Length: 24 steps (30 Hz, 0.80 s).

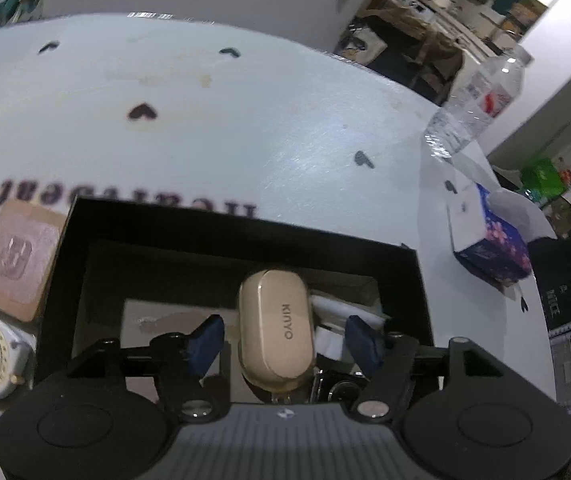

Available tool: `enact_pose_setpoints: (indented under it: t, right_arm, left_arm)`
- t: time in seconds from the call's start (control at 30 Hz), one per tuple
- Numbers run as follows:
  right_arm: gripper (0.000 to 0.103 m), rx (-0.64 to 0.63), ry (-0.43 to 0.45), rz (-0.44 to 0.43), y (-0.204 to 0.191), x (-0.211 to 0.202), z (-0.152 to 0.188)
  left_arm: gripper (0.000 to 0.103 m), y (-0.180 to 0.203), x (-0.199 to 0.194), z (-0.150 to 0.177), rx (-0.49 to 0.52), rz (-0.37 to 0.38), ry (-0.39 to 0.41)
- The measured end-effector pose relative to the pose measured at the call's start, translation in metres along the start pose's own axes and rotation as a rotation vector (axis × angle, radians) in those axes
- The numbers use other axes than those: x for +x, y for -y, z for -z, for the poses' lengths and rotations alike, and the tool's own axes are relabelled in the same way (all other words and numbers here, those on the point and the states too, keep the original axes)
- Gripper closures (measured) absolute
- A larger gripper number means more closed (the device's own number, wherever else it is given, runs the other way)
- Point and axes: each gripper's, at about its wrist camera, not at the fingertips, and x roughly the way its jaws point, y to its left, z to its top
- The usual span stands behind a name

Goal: Organize rigid objects
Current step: 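Carry the earbud case with the left gripper into the box and release, then move the left gripper back to the round tape measure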

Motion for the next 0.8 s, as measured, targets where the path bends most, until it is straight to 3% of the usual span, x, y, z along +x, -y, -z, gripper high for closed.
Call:
enact_pose_setpoints:
  t: [0.33,0.5,0.8]
  right_arm:
    - [0.098,0.01,0.003,-0.005,0.002,0.0,0.001]
    - [0.098,0.009,0.004,-0.005,0.002,0.0,0.001]
    - [0.098,0.012,0.006,-0.001,0.001,-0.001,0.0]
  left_arm:
    - [0.02,0.009,-0.04,0.007,0.179,0.051,0.031]
    - [0.007,0.009,-0.062,0.017,0.281,0.054,0.052]
    - [0.0,-0.003,-0.098,0.029,0.389,0.064,0.121]
